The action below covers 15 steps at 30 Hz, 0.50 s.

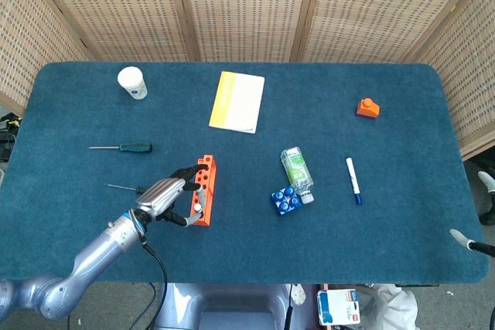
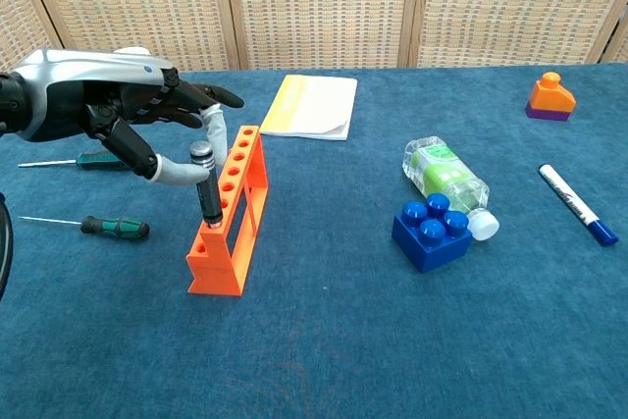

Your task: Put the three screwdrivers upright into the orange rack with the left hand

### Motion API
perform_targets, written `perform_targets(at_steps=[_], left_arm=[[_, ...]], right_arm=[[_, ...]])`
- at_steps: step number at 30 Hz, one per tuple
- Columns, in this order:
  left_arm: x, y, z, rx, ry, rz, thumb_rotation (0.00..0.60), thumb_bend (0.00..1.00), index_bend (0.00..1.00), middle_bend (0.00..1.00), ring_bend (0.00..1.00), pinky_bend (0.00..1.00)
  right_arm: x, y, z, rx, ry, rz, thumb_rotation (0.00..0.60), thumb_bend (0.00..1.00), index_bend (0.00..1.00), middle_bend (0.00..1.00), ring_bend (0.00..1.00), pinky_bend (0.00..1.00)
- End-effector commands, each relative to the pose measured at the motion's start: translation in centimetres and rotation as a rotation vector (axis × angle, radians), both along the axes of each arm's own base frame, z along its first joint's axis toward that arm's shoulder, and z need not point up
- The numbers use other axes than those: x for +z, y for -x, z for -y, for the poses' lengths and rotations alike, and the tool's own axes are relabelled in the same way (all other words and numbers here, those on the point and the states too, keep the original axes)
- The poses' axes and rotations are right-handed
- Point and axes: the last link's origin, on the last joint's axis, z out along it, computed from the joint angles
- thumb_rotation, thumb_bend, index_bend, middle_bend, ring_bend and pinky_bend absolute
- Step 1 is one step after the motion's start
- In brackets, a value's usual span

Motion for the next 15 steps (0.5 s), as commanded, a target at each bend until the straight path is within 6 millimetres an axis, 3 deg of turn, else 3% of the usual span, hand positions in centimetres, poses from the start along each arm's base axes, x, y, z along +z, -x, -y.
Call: perform_targets(at_steps=[1,15], left_arm=[[-0.11,0.09,-0.03,-0.002,-0.005,-0.007,0.6,0.47,0.65,0.0,0.0,0.0],[-0.69,-0.23,0.32,-0.014,0.0,-0.013,0.6,0.47,0.65,0.0,0.0,0.0]], right_arm=[[0.0,-0.02,-0.01,0.001,0.0,0.001,0.6,0.0,0.0,0.0,0.0,0.0],[0.08,0.01,-0.01,0.001,0.002,0.004,0.6,0.0,0.0,0.0,0.0,0.0]])
